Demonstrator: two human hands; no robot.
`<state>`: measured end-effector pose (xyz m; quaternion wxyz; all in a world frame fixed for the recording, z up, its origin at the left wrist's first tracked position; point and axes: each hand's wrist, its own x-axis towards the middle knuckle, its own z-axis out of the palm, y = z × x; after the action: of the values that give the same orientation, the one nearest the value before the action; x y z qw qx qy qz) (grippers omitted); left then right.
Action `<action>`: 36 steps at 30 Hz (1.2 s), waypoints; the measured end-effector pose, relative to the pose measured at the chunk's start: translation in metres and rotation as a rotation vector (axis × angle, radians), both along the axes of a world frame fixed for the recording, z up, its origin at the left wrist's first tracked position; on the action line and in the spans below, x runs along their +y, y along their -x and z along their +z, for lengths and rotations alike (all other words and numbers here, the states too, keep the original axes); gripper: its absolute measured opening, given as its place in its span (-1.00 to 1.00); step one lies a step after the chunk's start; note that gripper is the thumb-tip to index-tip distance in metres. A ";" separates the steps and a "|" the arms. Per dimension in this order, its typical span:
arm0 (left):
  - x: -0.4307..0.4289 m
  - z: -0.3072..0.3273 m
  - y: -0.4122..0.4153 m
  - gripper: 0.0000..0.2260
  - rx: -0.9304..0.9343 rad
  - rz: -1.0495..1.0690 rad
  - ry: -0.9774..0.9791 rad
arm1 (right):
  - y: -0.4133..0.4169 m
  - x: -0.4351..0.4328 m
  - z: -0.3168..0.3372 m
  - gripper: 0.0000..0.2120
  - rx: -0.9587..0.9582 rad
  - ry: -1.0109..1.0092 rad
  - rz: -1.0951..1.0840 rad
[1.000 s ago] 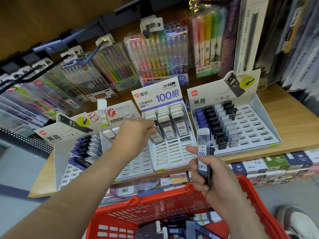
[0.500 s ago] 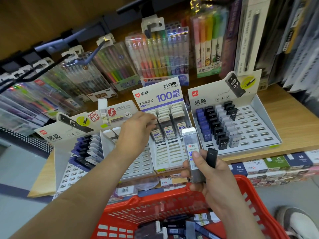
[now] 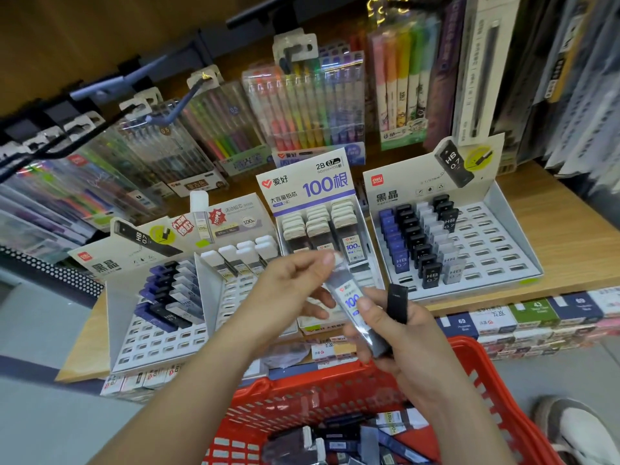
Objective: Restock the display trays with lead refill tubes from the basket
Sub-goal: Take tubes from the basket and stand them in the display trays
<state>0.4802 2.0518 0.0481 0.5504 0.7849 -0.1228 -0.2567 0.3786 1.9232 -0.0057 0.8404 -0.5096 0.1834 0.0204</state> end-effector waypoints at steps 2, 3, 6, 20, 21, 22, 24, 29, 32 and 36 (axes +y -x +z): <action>0.004 -0.002 0.006 -0.82 -0.002 0.042 0.013 | 0.001 0.001 0.003 -0.63 -0.026 0.039 0.029; 0.006 -0.003 0.007 -0.88 -0.009 0.079 0.011 | 0.001 0.001 0.004 -0.64 -0.023 0.050 0.018; 0.012 -0.001 0.007 -0.95 -0.014 0.183 0.029 | -0.003 0.001 0.001 -0.69 0.033 0.087 -0.077; 0.002 -0.010 -0.034 -0.91 -0.712 0.223 -0.336 | -0.008 -0.001 -0.026 -0.75 0.066 0.359 -0.192; 0.002 -0.013 -0.035 -0.94 -0.724 0.210 -0.356 | -0.008 -0.001 -0.027 -0.73 0.067 0.359 -0.186; 0.003 -0.015 -0.035 -0.96 -0.740 0.202 -0.377 | -0.008 -0.001 -0.027 -0.72 0.069 0.358 -0.179; 0.004 -0.018 -0.036 -0.95 -0.765 0.185 -0.396 | -0.008 -0.001 -0.027 -0.71 0.067 0.362 -0.171; -0.001 -0.015 -0.039 -0.90 -0.940 -0.046 -0.474 | -0.007 -0.002 -0.025 -0.69 0.069 0.391 -0.141; -0.006 -0.019 -0.046 -0.82 -1.001 -0.157 -0.587 | -0.007 -0.001 -0.025 -0.77 0.076 0.411 -0.142; -0.012 -0.024 -0.047 -0.76 -1.062 -0.093 -0.539 | -0.009 -0.001 -0.026 -0.81 0.101 0.421 -0.139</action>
<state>0.5270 2.0400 0.0243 0.1834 0.9116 -0.3460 0.1251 0.3873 1.9227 -0.0320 0.7047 -0.6581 0.2602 -0.0507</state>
